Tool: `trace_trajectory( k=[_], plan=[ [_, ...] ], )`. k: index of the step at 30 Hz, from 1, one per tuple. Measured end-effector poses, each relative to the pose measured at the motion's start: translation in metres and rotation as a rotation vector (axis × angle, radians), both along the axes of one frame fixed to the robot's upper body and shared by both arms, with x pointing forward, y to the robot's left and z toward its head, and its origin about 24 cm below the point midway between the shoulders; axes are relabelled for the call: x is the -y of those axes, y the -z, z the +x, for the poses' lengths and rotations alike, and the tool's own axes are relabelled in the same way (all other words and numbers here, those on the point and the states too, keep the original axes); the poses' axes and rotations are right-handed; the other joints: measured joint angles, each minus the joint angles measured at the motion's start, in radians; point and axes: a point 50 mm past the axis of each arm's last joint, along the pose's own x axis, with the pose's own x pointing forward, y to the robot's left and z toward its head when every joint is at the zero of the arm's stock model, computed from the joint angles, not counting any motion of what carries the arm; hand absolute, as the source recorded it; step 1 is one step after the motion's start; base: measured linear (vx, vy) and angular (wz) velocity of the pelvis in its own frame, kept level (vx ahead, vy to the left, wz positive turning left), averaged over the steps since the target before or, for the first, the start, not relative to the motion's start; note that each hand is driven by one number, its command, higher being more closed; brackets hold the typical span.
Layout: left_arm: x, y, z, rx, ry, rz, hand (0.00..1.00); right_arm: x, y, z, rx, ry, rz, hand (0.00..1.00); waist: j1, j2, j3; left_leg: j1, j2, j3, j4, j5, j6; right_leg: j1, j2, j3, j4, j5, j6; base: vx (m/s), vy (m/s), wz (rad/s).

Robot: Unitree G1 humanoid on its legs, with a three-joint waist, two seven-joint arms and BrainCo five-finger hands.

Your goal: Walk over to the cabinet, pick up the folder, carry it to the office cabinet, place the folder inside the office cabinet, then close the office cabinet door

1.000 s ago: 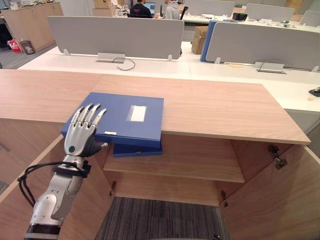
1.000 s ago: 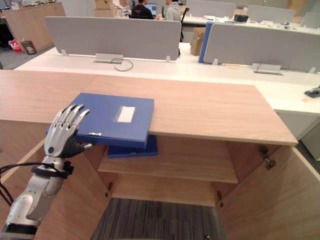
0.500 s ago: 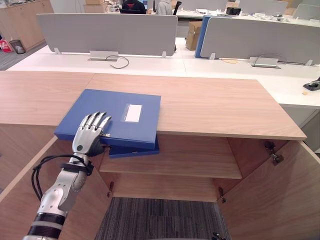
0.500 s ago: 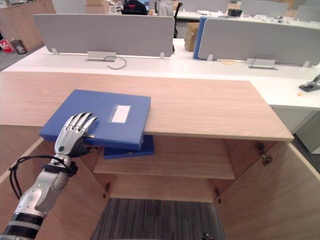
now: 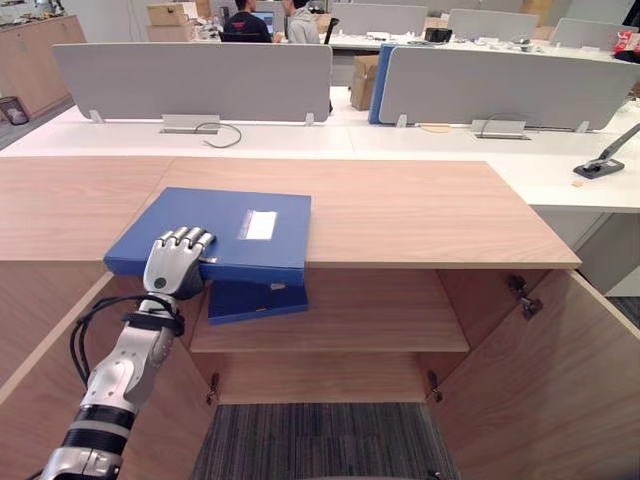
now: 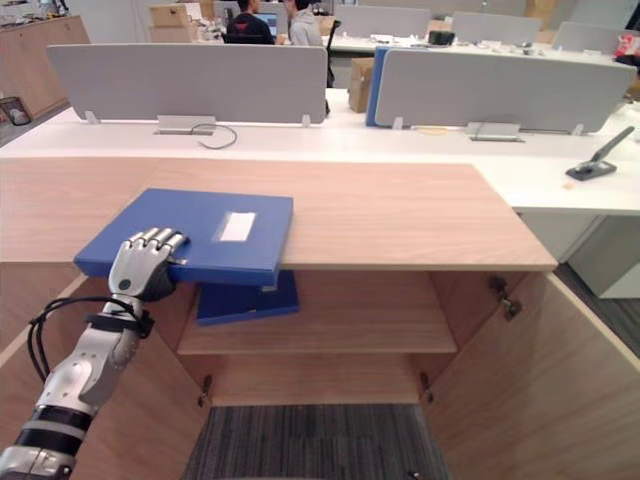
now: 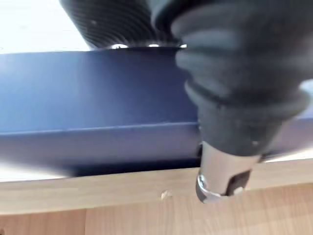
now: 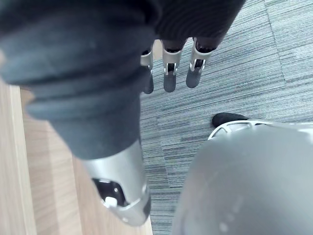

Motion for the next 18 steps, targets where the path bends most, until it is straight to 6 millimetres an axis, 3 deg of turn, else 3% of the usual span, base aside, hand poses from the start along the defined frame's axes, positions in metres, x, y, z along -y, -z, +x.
trace_trajectory(
  k=[6,10,15,18],
  plan=[
    [0.004,-0.002,0.0,0.029,0.007,-0.018,1.0,0.001,0.0,0.0,0.0,0.0,-0.003,0.0,-0.001,0.008,-0.007,0.0,0.0,-0.001,-0.003,0.0,0.0,0.001,0.007,-0.001,-0.005,0.0,0.0,-0.01,-0.01,0.0],
    [0.024,-0.014,-0.006,0.091,0.042,-0.219,1.0,0.002,-0.001,0.001,0.002,0.003,-0.007,0.0,0.001,0.008,-0.006,-0.002,0.0,-0.004,-0.005,0.0,0.001,0.001,0.007,-0.003,-0.007,0.0,0.0,0.0,0.0,0.0],
    [0.042,-0.029,-0.022,0.117,0.225,-0.796,1.0,0.003,0.0,-0.004,-0.011,0.025,-0.006,0.0,0.003,0.014,-0.005,0.001,-0.001,-0.005,-0.014,0.005,0.006,0.001,0.008,-0.005,-0.008,0.0,0.0,-0.02,-0.012,0.01],
    [0.046,-0.032,-0.038,0.035,0.502,-1.346,1.0,0.005,0.0,-0.008,-0.012,0.074,0.001,0.0,0.0,0.022,0.0,0.005,-0.002,-0.007,-0.022,0.009,0.007,0.001,0.007,-0.007,-0.007,0.0,0.0,-0.04,-0.019,0.02]
  ],
)
